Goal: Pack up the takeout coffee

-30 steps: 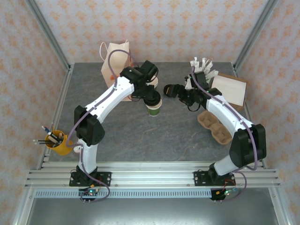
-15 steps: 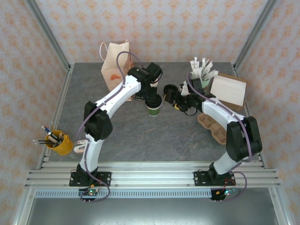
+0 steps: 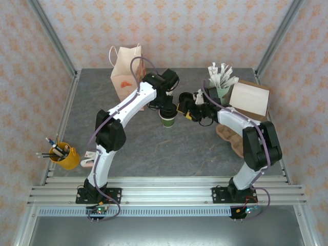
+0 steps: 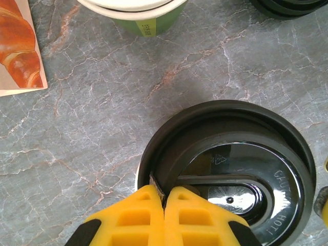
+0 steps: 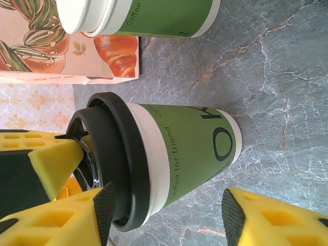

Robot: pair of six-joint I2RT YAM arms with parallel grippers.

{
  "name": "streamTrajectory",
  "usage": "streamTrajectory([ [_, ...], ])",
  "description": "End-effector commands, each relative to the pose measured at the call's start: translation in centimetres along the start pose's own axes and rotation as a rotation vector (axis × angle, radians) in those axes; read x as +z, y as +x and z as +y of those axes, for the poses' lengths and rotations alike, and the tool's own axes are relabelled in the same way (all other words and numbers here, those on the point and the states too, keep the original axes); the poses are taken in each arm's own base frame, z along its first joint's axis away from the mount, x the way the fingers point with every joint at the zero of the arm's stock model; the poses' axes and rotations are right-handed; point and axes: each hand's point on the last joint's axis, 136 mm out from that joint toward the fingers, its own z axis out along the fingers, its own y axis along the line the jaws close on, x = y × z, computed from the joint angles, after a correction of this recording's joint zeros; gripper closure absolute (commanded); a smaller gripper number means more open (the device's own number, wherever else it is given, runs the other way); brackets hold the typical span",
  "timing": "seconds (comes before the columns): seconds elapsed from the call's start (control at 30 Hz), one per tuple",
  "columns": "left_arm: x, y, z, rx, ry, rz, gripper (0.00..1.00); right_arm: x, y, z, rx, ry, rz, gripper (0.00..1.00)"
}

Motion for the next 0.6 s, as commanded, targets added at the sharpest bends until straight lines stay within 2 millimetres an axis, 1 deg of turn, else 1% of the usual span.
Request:
streamTrajectory([
  [0.0,-0.2,0.6,0.3,0.023,-0.028,0.023,1.00,0.7,0.2,0.2,-0.005,-0.021,0.010,0.42],
  [0.17,-0.3,0.8,0.3,0.026,-0.029,0.031,1.00,1.4,0.4,-0.2,0.002,-0.011,0.019,0.45],
  [0.3,-1.9,0.3,0.0,0.023,-0.002,0.004,1.00,1.0,0.2,0.4,-0.009,-0.017,0.006,0.46],
  [0.43,-3.4,-0.1,0.2,0.021,-0.002,-0.023,1.00,0.3,-0.1,1.2,-0.026,-0.021,-0.012,0.46],
  [0.5,-3.8,0.0,0.3,0.021,-0.003,-0.024,1.00,0.2,-0.1,1.4,-0.028,-0.025,-0.011,0.46],
  [0.57,-3.6,0.3,0.3,0.022,0.000,-0.014,1.00,0.2,0.0,1.4,-0.026,-0.025,-0.007,0.46],
])
